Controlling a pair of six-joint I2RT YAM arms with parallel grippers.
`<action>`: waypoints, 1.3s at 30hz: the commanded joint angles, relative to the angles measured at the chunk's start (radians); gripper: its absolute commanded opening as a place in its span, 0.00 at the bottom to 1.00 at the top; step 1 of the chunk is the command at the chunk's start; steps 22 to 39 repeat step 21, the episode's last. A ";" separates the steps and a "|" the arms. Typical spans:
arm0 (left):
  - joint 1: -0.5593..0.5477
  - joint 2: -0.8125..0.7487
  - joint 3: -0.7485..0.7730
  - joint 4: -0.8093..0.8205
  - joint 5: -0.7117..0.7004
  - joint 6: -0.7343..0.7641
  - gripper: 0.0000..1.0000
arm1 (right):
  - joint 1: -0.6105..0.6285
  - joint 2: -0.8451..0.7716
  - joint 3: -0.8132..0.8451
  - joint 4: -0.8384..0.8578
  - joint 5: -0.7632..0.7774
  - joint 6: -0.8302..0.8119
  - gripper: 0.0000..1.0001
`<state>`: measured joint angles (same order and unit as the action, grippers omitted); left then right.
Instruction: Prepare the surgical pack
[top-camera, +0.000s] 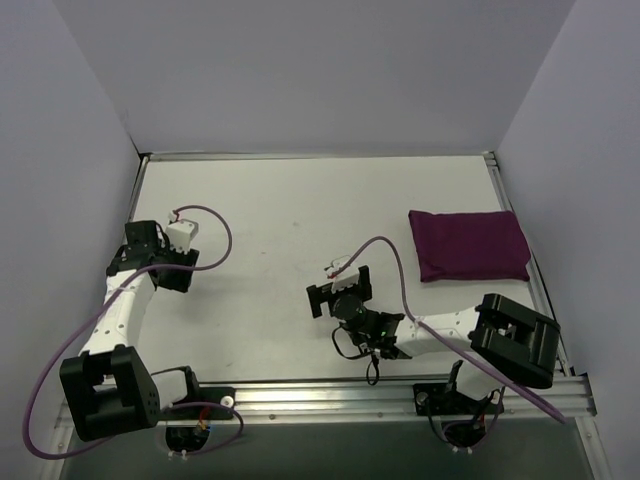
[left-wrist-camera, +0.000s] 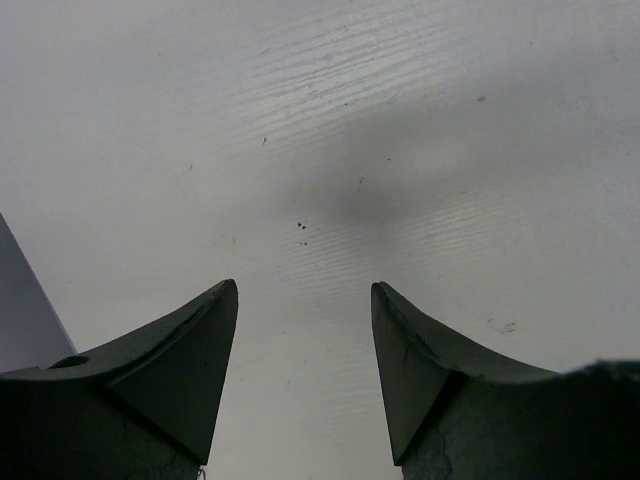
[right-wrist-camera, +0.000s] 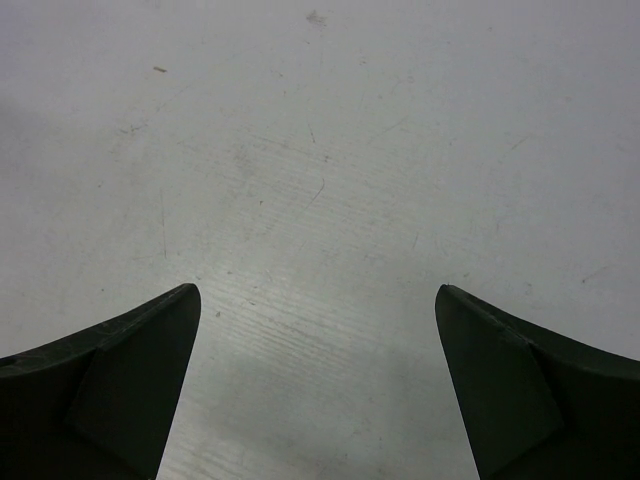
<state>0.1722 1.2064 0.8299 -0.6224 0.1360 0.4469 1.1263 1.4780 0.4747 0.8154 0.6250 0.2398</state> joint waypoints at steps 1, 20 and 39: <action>0.007 -0.034 0.003 -0.007 -0.026 -0.020 0.65 | -0.003 -0.059 -0.037 0.082 0.013 0.027 1.00; 0.006 -0.022 0.020 -0.008 -0.021 -0.028 0.66 | -0.003 -0.220 -0.165 0.172 0.065 0.052 0.99; 0.004 -0.022 0.020 -0.008 -0.019 -0.028 0.66 | -0.003 -0.228 -0.195 0.203 0.067 0.047 0.99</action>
